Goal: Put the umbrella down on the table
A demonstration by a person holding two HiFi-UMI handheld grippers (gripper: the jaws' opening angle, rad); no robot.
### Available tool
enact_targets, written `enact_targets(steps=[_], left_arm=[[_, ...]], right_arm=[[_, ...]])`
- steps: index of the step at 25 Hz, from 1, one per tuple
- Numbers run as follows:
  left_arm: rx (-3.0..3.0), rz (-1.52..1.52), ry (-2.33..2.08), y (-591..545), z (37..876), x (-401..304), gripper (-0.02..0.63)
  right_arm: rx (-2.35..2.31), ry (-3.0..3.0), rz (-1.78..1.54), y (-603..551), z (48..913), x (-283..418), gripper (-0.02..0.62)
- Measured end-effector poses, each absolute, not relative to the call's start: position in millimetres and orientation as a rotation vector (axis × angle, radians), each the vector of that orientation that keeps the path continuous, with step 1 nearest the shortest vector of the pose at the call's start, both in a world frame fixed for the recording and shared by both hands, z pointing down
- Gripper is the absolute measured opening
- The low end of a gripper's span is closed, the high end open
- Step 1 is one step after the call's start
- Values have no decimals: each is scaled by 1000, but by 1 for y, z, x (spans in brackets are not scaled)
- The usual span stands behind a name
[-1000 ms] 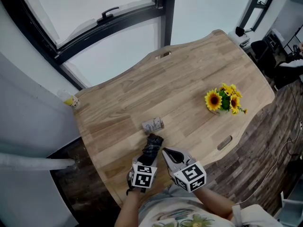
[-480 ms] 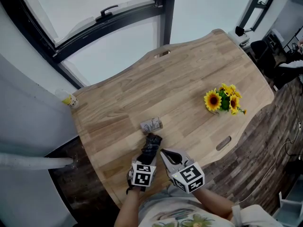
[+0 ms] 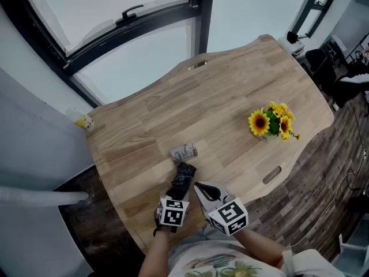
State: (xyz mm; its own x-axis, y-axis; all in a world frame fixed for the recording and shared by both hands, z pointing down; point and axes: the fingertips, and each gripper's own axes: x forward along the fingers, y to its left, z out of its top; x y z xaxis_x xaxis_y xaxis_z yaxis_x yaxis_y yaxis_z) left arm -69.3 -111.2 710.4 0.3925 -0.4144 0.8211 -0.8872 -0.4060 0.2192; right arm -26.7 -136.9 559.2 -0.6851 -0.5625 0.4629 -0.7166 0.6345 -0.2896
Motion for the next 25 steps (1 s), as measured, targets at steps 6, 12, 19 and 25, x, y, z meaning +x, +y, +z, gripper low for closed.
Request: enact_targets(steps=[6,12,19,25], left_arm=[[1977,908,-1107,-109,716,-69,219],[1979,905,-1101,-112,718,-68,225],[2006,878,-1086,-116,713,-68,253],[1997,862,-1055,-114,709,-63,322]], right_arm=[[1020,-2526,655,-136,561,-26,0],[1016,-2522,658,-136,563,-25,0],[1012,-2527,652,-134,559,-25,0],[1029,-2528,642,-131,556,-19,0]])
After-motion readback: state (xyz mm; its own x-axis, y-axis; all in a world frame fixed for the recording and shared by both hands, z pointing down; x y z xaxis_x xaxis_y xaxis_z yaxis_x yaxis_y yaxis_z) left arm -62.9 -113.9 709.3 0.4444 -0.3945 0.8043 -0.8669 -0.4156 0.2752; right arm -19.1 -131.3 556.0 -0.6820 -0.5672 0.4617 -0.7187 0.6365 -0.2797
